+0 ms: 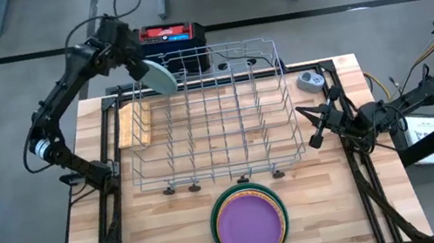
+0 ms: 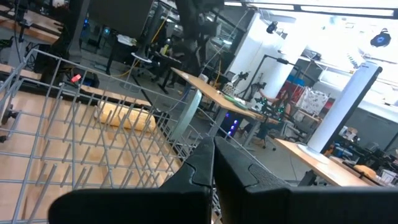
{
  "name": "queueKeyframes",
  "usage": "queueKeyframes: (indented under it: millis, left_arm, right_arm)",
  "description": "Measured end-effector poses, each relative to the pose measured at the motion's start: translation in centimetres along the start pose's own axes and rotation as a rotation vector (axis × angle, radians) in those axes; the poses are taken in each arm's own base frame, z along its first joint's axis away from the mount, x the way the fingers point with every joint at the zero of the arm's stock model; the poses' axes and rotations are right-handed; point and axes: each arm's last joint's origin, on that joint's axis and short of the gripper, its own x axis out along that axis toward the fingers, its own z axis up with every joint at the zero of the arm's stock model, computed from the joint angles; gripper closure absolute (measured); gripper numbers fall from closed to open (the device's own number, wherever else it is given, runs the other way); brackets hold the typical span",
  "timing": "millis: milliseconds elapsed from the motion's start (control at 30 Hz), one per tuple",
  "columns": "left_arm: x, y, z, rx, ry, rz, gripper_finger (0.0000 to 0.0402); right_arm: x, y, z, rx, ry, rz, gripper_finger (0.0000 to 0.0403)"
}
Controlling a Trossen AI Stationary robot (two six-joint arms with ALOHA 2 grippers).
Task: Sort dishes
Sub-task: Put the purple plate into the dishwasher rack
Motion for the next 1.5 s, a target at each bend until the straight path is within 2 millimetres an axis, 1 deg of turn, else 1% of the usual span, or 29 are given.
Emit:
queueKeyframes:
  millis: [133,200,233,300,400,500,567,633,700,800,900,1000,1100,1200,1333,1433,1500]
  left_arm:
    - [-2.6,-1.2,1.6,-0.001,-0.264,-0.482,0.0178]
    - [-4.0,-2.1,2.5,0.043,-0.365,-0.639,0.0178]
    - [-4.7,-2.8,2.9,0.074,-0.392,-0.672,0.0179]
    - [-6.0,-4.4,3.9,0.137,-0.432,-0.681,0.0184]
    - [-8.2,-7.5,5.2,0.213,-0.497,-0.722,0.0192]
    - [-10.7,-10.9,5.9,0.306,-0.548,-0.782,0.0199]
    - [-12.0,-13.2,5.9,0.364,-0.544,-0.745,0.0204]
    - [-12.9,-15.6,5.5,0.422,-0.520,-0.686,0.0210]
    - [-13.4,-18.0,4.9,0.483,-0.493,-0.663,0.0215]
    - [-14.0,-21.2,3.4,0.555,-0.447,-0.703,0.0225]
    - [-14.5,-23.6,2.2,0.563,-0.398,-0.725,0.0235]
    - [-14.8,-25.3,1.0,0.560,-0.356,-0.739,0.0243]
    - [-15.5,-26.4,0.0,0.582,-0.332,-0.768,0.0246]
    - [-16.3,-26.8,-0.4,0.560,-0.329,-0.795,0.0246]
    - [-17.3,-27.4,-0.8,0.450,-0.286,-0.830,0.0246]
    - [-18.1,-29.0,-1.7,0.448,-0.272,-0.830,0.0246]
    - [-18.9,-30.3,-2.1,0.469,-0.310,-0.803,0.0246]
  right_arm:
    - [0.0,0.0,0.0,0.001,0.000,0.000,0.0403]
    - [0.0,0.0,0.0,0.009,-0.001,0.000,0.0403]
    - [0.0,0.0,0.1,0.016,-0.004,-0.002,0.0403]
    - [0.0,-0.1,0.2,0.029,-0.013,-0.008,0.0403]
    - [0.0,-0.3,0.4,0.066,-0.035,-0.020,0.0403]
    - [0.0,-0.4,0.6,0.105,-0.050,-0.028,0.0403]
    - [0.0,-0.4,0.6,0.132,-0.052,-0.027,0.0403]
    - [0.0,-0.4,0.7,0.166,-0.055,-0.023,0.0403]
    - [0.0,-0.4,0.7,0.199,-0.062,-0.013,0.0403]
    - [0.0,-0.3,0.8,0.259,-0.084,0.029,0.0403]
    - [-0.1,-0.3,1.0,0.335,-0.094,0.053,0.0403]
    - [-0.1,-0.3,1.1,0.379,-0.090,0.078,0.0403]
    - [-0.1,-0.5,1.7,0.360,-0.106,0.143,0.0403]
    - [-0.2,-1.0,2.9,0.347,-0.139,0.216,0.0403]
    - [-0.4,-1.5,4.3,0.407,-0.139,0.373,0.0403]
    - [-0.4,-0.8,4.0,0.426,-0.085,0.505,0.0403]
    - [-0.4,-0.4,3.9,0.457,-0.060,0.556,0.0403]
